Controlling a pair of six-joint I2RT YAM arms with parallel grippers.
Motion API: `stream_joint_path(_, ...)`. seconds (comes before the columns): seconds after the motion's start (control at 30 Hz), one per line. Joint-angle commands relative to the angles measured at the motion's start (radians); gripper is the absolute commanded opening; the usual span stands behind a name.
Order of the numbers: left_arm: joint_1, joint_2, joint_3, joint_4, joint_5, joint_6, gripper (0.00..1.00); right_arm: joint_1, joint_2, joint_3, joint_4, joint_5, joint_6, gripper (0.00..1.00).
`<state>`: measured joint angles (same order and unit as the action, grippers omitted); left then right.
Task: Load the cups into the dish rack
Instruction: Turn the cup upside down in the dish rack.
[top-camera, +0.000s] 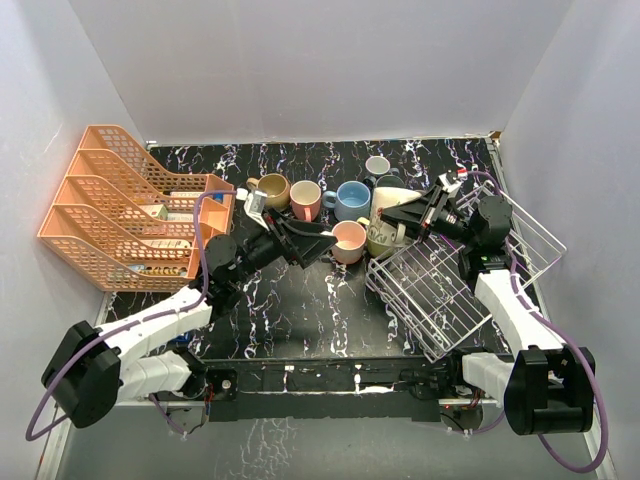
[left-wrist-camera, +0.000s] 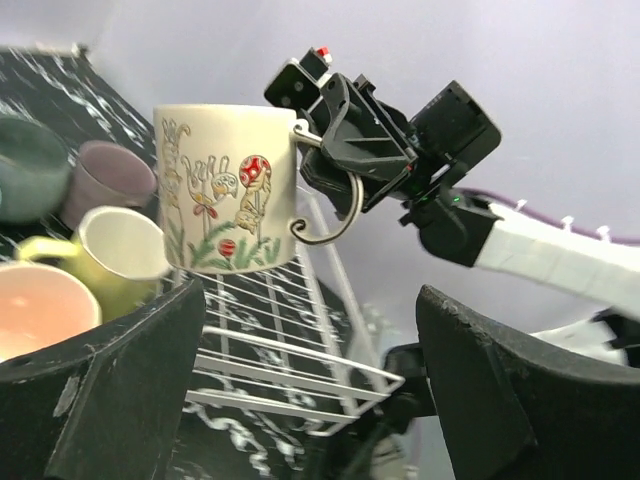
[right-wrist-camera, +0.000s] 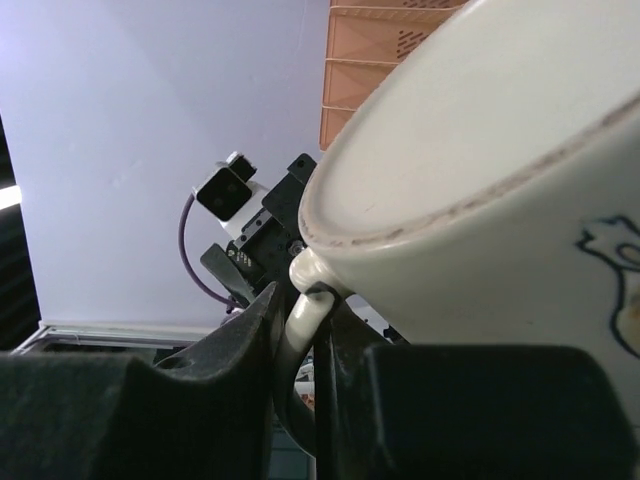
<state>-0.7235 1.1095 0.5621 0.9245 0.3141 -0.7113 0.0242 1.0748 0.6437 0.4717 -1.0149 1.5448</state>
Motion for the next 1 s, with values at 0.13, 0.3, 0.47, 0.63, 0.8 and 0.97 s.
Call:
stream_joint_path(0.13, -0.031, 0.002, -0.041, 0.085, -0.025, -0.471, 0.81, 0.002, -0.04, 0.096, 0.109, 0.002, -0.124, 0.08)
stream_joint_path(0.3, -0.149, -0.031, -0.114, 0.107, -0.181, -0.549, 0.83, 0.001, -0.049, 0.143, 0.147, -0.041, -0.207, 0.08)
stream_joint_path(0.47, -0.298, 0.024, -0.151, 0.317, -0.433, -0.585, 0.85, 0.003, -0.017, 0.171, 0.358, -0.036, -0.057, 0.08)
stream_joint_path(0.63, -0.335, 0.135, -0.042, 0.444, -0.571, -0.605, 0.89, 0.008, 0.037, 0.329, 0.344, -0.028, -0.037, 0.08)
stream_joint_path(0.8, -0.341, 0.286, 0.054, 0.579, -0.699, -0.671, 0.93, 0.01, 0.061, 0.453, 0.365, -0.001, 0.006, 0.08)
stream_joint_path(0.97, -0.341, 0.44, 0.2, 0.666, -0.719, -0.747, 0.97, 0.01, 0.06, 0.506, 0.386, 0.001, 0.032, 0.08)
